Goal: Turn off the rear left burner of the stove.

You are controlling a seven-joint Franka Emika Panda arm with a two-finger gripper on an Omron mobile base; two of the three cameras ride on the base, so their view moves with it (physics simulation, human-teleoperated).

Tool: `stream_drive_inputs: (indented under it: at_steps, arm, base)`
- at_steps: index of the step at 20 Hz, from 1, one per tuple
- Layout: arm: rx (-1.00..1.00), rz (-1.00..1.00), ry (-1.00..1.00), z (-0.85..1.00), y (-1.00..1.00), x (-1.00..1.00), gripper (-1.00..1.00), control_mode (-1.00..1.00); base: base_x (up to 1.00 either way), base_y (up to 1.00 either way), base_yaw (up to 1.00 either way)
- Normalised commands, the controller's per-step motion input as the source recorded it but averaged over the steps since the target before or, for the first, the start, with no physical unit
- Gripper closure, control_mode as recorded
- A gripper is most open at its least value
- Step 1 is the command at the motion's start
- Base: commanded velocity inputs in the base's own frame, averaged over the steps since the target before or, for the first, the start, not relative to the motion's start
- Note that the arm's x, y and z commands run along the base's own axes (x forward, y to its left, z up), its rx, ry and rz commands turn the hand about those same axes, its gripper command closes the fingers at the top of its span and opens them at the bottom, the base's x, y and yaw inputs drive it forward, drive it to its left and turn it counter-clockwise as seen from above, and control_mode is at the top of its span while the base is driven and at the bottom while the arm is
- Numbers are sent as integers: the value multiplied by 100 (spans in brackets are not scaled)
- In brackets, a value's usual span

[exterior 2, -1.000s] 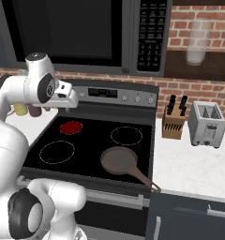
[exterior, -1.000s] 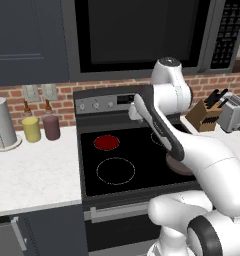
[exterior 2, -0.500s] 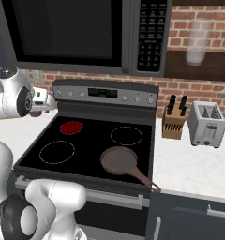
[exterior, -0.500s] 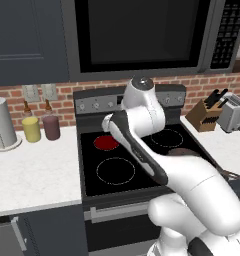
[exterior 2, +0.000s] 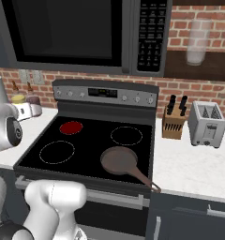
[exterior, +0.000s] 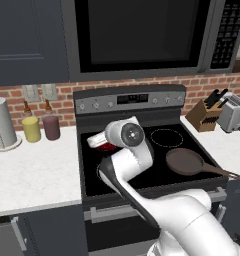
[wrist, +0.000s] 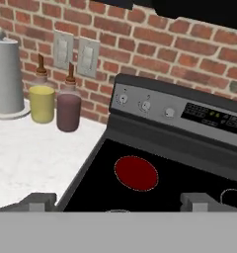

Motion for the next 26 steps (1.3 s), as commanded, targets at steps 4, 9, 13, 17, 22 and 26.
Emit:
stream_drive_inputs:
  at_steps: [4,9,13,17,22,26]
  arm:
    - [7,8,-41,-23,-8,5,-100,-100]
    - [6,5,-35,-15,-9,12,-100,-100]
    - [0,0,-15,0,-12,18,-100,-100]
    - [0,1,0,0,-8,15,-100,-100]
    - [0,-1,0,0,0,71,-100,-100]
    - [0,-1,0,0,0,67,-100,-100]
  base:
    - [0,0,0]
    - [0,0,0]
    - [0,0,0]
    - [0,0,0]
    - [0,0,0]
    - [0,0,0]
